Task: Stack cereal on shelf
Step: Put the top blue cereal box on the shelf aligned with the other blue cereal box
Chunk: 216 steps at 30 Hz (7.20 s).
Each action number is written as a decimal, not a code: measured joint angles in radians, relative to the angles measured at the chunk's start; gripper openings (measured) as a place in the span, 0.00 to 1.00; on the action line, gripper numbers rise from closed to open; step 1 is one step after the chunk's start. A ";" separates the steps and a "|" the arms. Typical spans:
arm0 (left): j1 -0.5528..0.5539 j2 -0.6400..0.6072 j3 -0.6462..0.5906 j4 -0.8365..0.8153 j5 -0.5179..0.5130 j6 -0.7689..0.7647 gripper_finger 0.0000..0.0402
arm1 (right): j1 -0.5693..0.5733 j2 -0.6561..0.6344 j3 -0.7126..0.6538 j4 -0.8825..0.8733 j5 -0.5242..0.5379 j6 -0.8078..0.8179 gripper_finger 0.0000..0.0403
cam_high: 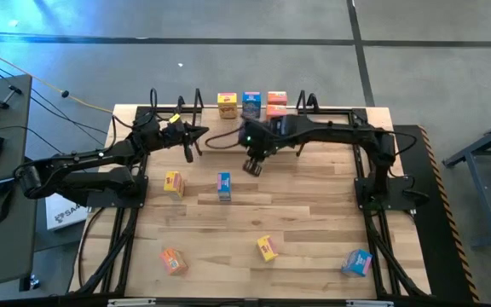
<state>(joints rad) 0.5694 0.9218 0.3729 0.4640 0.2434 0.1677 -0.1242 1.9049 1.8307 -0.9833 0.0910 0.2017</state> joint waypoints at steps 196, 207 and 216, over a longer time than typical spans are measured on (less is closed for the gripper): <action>-0.052 -0.179 -0.060 -0.109 0.038 -0.245 0.00 | -0.271 -0.048 -0.008 0.033 0.059 -0.466 0.37; -0.052 -0.179 -0.059 -0.109 0.038 -0.245 0.00 | -0.297 -0.046 -0.169 0.087 0.062 -0.305 0.04; -0.052 -0.179 -0.059 -0.109 0.038 -0.245 0.00 | -0.320 -0.045 -0.211 0.224 0.064 -0.286 0.04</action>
<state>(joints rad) 0.5175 0.7429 0.3138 0.3550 0.2810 -0.0773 -0.4439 1.8602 1.6196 -0.7590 0.1547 -0.0845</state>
